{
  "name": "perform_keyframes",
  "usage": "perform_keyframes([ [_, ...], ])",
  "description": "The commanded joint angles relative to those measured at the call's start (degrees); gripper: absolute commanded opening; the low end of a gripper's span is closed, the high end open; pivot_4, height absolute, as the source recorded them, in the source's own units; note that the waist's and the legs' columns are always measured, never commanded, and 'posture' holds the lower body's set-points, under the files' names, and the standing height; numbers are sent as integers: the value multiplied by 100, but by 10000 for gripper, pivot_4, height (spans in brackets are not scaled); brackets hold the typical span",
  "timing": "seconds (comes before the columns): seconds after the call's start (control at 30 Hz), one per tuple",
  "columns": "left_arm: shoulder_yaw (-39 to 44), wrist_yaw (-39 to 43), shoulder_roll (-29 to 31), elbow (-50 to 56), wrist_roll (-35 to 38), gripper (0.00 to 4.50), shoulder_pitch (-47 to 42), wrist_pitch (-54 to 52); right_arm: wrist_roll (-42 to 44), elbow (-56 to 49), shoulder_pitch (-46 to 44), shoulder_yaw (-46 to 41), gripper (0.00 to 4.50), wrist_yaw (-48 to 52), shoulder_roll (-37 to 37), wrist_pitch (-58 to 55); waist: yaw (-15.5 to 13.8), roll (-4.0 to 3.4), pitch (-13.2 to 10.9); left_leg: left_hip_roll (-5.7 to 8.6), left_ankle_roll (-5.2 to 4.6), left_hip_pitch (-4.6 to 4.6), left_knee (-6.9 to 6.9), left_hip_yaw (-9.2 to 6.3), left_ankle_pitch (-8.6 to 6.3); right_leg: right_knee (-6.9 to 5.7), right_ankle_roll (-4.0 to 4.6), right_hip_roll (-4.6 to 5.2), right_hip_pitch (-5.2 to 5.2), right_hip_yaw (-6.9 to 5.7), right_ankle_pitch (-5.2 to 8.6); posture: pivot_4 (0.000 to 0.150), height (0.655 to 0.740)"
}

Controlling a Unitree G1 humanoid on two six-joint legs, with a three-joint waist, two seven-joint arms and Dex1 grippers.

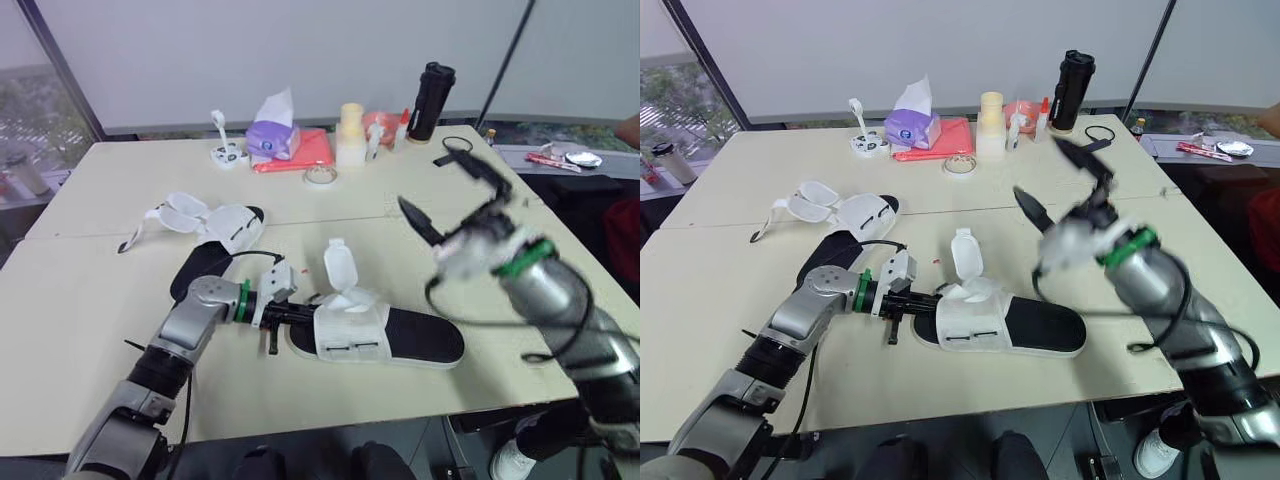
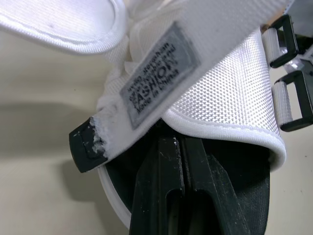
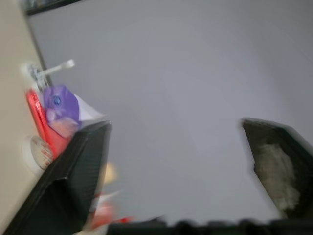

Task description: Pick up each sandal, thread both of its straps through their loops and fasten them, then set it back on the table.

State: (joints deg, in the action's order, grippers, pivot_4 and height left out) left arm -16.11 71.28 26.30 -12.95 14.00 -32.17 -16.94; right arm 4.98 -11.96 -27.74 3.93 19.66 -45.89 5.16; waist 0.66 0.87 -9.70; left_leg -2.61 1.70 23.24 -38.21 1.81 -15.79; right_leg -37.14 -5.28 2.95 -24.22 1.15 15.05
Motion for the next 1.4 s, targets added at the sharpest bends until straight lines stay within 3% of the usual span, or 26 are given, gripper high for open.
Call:
perform_keyframes([
  [0.03,78,2,-4,15,-2,0,-70,65,3266,-660,-481,-309,44835,1477,-89,-2915,-35,0,0,-2,0,4,0,-10,0,1,0,-4,3,0,0,1500,7394],
  [0.1,81,-19,-19,14,-3,0,-64,72,4701,-754,-755,-522,44835,1738,-306,-4439,-68,-1,0,-6,-2,8,-1,-18,-1,2,1,-9,2,0,0,1500,7394],
  [0.17,85,-46,-37,43,-1,0,-38,74,5393,-745,-925,-477,44835,2155,-632,-5506,-116,-2,-1,-7,-6,8,0,-18,-4,3,1,-11,1,0,1,1500,7394],
  [0.3,78,-104,-76,100,-2,0,21,83,6078,-787,-1146,-128,44835,3198,-1247,-6875,-141,-2,-1,-7,-7,9,-4,-18,-4,5,3,-14,1,0,2,1500,7394],
  [0.43,94,-198,-109,157,5,0,95,96,6334,-635,-1438,102,44835,3371,-1143,-7735,-127,-2,0,-9,-10,9,-5,-16,-5,4,3,-20,-2,6,2,1500,7394],
  [0.7,139,-377,-139,323,37,0,250,49,5685,-60,-1870,518,44835,2992,-182,-8146,-137,-2,0,-12,-10,14,-6,-16,-6,-1,2,-27,-12,11,1,1500,7394],
  [0.9,182,-416,-119,322,26,0,273,51,5197,-16,-1866,827,44835,3141,132,-8087,-133,-2,0,-11,-10,15,-6,-16,-5,-1,2,-28,-13,10,1,1500,7394],
  [1.1,186,-448,-130,331,17,0,302,56,5248,-25,-1892,706,44835,3128,541,-8314,-129,-2,0,-12,-10,15,-6,-17,-5,-2,2,-28,-13,10,1,1500,7394],
  [1.3,184,-486,-143,365,24,0,310,33,5090,-734,-1640,918,44835,3512,222,-8151,-142,-2,0,-12,-10,16,-6,-18,-6,-1,2,-28,-13,9,1,1500,7394],
  [1.4,201,-483,-115,351,25,0,323,44,4548,-857,-1654,978,44835,3424,84,-7634,-126,-2,0,-11,-10,16,-6,-18,-5,0,2,-28,-13,9,1,1500,7394],
])
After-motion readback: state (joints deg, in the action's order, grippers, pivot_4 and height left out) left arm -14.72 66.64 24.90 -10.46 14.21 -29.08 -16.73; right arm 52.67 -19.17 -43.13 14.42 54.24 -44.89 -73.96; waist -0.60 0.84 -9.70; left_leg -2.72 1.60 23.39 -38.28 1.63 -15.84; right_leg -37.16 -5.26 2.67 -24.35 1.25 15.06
